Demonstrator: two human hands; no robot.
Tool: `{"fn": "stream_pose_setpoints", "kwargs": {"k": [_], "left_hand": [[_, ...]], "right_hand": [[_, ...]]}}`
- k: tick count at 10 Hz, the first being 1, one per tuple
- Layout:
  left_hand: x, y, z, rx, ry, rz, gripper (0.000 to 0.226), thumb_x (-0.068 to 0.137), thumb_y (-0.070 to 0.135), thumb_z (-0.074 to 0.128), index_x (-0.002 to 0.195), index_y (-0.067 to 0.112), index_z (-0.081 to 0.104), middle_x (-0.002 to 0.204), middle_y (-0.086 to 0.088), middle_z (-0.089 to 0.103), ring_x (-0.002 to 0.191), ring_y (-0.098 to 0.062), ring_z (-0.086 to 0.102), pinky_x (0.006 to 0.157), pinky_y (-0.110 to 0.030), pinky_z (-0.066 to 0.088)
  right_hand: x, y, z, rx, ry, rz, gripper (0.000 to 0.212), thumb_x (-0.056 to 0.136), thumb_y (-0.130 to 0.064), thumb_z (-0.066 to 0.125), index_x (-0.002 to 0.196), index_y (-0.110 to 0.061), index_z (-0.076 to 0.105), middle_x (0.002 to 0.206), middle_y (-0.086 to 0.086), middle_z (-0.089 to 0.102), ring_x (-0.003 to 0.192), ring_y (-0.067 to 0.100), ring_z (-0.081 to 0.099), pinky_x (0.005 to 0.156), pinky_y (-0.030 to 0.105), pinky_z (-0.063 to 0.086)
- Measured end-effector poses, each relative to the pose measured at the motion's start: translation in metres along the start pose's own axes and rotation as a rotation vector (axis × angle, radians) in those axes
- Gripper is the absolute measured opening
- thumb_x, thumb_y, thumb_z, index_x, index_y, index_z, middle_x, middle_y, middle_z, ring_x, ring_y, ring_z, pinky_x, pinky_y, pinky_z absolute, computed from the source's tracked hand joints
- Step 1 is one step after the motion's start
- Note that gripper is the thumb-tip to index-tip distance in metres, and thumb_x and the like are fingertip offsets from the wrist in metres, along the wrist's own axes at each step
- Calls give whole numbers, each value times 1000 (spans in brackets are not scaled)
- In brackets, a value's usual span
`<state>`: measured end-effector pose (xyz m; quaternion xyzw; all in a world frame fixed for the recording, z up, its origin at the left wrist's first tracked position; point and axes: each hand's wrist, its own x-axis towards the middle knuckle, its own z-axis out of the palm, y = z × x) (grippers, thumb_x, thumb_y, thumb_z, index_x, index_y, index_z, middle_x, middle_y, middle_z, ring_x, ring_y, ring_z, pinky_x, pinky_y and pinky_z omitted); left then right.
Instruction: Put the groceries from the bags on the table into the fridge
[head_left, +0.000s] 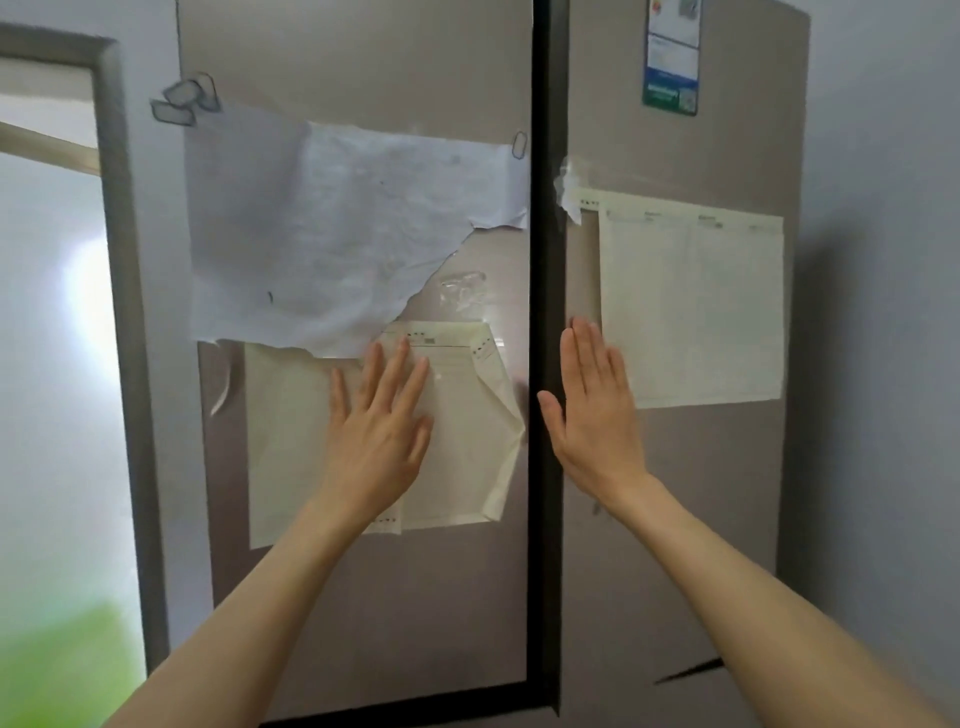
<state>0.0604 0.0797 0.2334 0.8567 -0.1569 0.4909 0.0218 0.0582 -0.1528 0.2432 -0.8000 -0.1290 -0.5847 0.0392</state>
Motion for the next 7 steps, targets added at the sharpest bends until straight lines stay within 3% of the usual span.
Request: {"fn": "stream_pose_setpoints", "kwargs": {"k": [1, 2, 4, 6, 7], "left_hand": [[-1, -3, 12, 43, 69, 19, 62, 92, 43, 27, 147, 15, 17, 157, -5, 6, 144, -26, -2, 112, -59, 2], [0, -4, 23, 80, 139, 19, 62, 93, 41, 27, 148, 15, 17, 157, -6, 9, 144, -28, 1, 112, -57, -1], [-1, -6, 39, 178, 291, 32, 58, 95, 39, 27, 148, 16, 18, 156, -6, 14, 144, -28, 11, 113, -58, 6], [-1, -7, 44, 209, 350, 33, 58, 96, 40, 27, 148, 16, 19, 155, -5, 15, 143, -27, 12, 113, -57, 7], [0, -5, 42, 186, 341, 27, 58, 96, 40, 27, 148, 16, 21, 155, -6, 17, 143, -27, 12, 113, -57, 7]], "right_hand": [[0, 5, 15, 37, 80, -30, 66, 95, -35, 29, 147, -4, 3, 156, 6, 5, 145, 12, -9, 119, 36, 1], [2, 8, 25, 15, 102, -66, 63, 98, -40, 20, 147, -5, 0, 157, -2, -7, 145, 13, -10, 120, 36, -2], [10, 4, 52, -9, 104, -52, 68, 98, -50, 15, 146, -1, 15, 155, 14, 16, 145, 11, -7, 120, 36, -2], [11, 4, 57, -8, 100, -65, 70, 97, -51, 13, 146, -1, 16, 155, 14, 17, 145, 11, -7, 119, 37, -2], [8, -6, 45, 203, 66, 15, 67, 98, -47, 16, 147, -2, 18, 156, 13, 14, 145, 15, 3, 118, 33, -5]]}}
